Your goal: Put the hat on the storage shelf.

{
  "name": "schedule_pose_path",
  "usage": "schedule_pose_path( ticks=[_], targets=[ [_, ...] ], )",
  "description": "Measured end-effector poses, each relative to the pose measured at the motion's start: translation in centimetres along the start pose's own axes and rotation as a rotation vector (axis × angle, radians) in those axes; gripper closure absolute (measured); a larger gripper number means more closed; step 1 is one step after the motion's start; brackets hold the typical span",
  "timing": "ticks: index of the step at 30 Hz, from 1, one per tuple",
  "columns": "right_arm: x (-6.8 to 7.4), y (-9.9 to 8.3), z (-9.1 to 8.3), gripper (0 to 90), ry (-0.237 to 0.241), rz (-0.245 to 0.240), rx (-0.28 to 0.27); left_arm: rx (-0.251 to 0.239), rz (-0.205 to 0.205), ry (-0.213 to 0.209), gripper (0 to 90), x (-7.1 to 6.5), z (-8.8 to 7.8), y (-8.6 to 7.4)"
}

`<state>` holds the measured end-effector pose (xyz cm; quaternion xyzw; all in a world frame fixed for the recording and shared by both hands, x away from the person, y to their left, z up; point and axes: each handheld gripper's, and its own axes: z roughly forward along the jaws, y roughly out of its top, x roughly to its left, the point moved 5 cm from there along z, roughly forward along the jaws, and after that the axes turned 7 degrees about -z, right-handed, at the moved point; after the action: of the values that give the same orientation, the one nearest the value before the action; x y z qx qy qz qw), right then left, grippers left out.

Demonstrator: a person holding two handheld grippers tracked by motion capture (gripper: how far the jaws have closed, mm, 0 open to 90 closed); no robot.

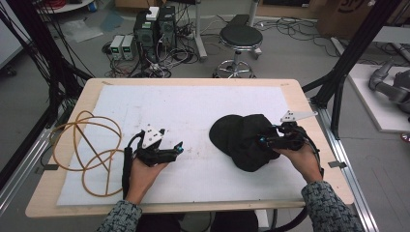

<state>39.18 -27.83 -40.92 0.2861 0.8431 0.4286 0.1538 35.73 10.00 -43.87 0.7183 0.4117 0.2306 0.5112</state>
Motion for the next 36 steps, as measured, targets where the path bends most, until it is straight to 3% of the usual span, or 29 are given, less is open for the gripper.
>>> schedule_pose_path(
  ticks=[10, 16, 21, 28, 32, 33, 36],
  targets=[
    [0.1, 0.4, -0.6, 75.0, -0.016, -0.048, -0.024, 0.007, -0.011, -0.003, 19.7, -0.3, -0.3, -0.6],
    [0.1, 2.1, -1.0, 81.5, -0.013, -0.086, -0.033, 0.022, -0.004, -0.011, 20.1, -0.6, -0.7, -1.2],
    [-0.8, 5.3, -1.9, 83.6, -0.025, -0.112, -0.064, 0.036, 0.002, -0.012, 20.7, -1.0, -1.4, -1.7],
    [-2.0, 11.0, -2.7, 84.1, -0.017, -0.136, -0.172, 0.059, 0.032, -0.023, 20.9, -2.0, -2.2, -3.2],
    [-2.0, 14.2, -2.2, 84.1, 0.0, -0.16, -0.212, 0.057, 0.033, -0.014, 21.0, -1.9, -2.3, -3.5],
    [-2.0, 14.2, -2.2, 84.1, 0.0, -0.16, -0.212, 0.06, 0.03, -0.01, 21.0, -1.8, -2.3, -3.5],
    [-1.5, 17.3, -1.2, 84.1, 0.033, -0.172, -0.239, 0.044, 0.017, -0.005, 20.9, -1.4, -2.6, -3.1]
  ],
)
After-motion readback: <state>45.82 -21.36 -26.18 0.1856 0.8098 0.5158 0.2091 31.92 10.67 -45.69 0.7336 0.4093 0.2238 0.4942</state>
